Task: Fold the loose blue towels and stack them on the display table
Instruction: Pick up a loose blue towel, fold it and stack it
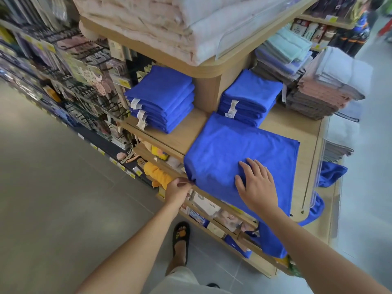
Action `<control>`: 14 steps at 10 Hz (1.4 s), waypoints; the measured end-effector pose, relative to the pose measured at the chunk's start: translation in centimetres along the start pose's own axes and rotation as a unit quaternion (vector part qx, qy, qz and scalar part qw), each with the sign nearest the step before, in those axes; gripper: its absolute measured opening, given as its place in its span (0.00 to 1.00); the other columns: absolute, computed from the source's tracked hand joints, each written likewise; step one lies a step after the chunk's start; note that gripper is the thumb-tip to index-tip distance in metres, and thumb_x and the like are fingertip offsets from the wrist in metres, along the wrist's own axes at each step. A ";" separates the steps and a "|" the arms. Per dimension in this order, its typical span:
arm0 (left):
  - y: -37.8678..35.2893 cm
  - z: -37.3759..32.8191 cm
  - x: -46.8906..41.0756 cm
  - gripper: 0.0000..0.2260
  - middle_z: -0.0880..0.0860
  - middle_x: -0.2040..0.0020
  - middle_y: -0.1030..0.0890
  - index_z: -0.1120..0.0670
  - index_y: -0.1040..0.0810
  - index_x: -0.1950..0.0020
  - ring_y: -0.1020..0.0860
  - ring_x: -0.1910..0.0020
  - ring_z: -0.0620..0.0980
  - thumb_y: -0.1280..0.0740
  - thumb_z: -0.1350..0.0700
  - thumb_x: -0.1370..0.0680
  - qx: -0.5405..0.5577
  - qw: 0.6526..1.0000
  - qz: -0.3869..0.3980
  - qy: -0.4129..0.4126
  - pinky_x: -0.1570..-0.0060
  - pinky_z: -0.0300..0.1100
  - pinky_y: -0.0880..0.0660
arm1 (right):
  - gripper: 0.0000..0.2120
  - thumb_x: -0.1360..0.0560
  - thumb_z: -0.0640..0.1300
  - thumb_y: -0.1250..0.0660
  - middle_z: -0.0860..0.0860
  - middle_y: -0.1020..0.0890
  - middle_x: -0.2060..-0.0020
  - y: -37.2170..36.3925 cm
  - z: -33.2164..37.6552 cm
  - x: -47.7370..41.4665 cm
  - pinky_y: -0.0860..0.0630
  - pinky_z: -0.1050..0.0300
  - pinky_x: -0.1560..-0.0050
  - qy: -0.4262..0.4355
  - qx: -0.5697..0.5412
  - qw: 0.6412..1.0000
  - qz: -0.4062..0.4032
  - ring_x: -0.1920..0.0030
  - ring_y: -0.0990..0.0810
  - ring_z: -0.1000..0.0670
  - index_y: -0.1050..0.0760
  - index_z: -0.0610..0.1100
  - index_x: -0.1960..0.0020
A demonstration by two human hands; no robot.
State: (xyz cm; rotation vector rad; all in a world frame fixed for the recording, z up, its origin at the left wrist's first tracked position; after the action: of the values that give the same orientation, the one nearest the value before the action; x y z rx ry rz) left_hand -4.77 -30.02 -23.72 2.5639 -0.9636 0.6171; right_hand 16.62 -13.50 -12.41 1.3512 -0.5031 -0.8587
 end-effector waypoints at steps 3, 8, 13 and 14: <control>2.9 2.7 -0.4 0.07 0.53 0.53 0.13 0.52 0.19 0.43 0.15 0.59 0.50 0.30 0.55 0.20 0.144 0.987 0.002 0.068 0.68 0.41 0.24 | 0.28 0.19 0.60 0.48 0.48 0.28 0.25 0.0 0.1 0.0 0.36 0.43 0.24 0.000 0.004 1.000 -0.005 0.24 0.33 0.43 0.28 0.48 0.26; 3.5 1.6 0.5 0.11 0.60 0.49 0.15 0.54 0.21 0.50 0.16 0.51 0.59 0.30 0.47 0.22 0.311 0.911 0.221 0.156 0.50 0.54 0.19 | 0.24 0.18 0.57 0.42 0.49 0.30 0.24 -0.1 0.1 0.0 0.38 0.43 0.22 -0.002 0.002 1.000 0.002 0.23 0.35 0.44 0.30 0.48 0.25; 5.3 0.8 -0.8 0.06 0.57 0.51 0.17 0.56 0.20 0.51 0.20 0.59 0.51 0.35 0.65 0.20 0.209 0.974 0.016 0.084 0.63 0.43 0.25 | 0.24 0.18 0.57 0.42 0.49 0.30 0.24 0.0 0.2 0.0 0.38 0.43 0.22 -0.003 0.005 1.000 0.002 0.23 0.35 0.44 0.30 0.48 0.25; 7.0 1.5 -0.6 0.09 0.58 0.46 0.16 0.55 0.24 0.52 0.19 0.56 0.53 0.39 0.67 0.19 0.269 0.960 -0.055 0.062 0.60 0.45 0.24 | 0.25 0.18 0.57 0.43 0.49 0.30 0.24 0.0 0.2 0.0 0.40 0.44 0.22 -0.007 0.003 1.000 0.004 0.22 0.36 0.44 0.30 0.48 0.25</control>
State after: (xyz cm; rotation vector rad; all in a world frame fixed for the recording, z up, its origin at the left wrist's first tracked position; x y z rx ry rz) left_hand -9.56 -35.38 -24.26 2.9657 -0.6704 1.1211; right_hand 16.50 -13.64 -12.38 1.3483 -0.5216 -0.8610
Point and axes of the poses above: each hand's wrist, its own x-axis away from the middle knuckle, its own y-axis out of the back of the hand, z = x × y, the point moved 8 cm from there along -x, towards the middle knuckle
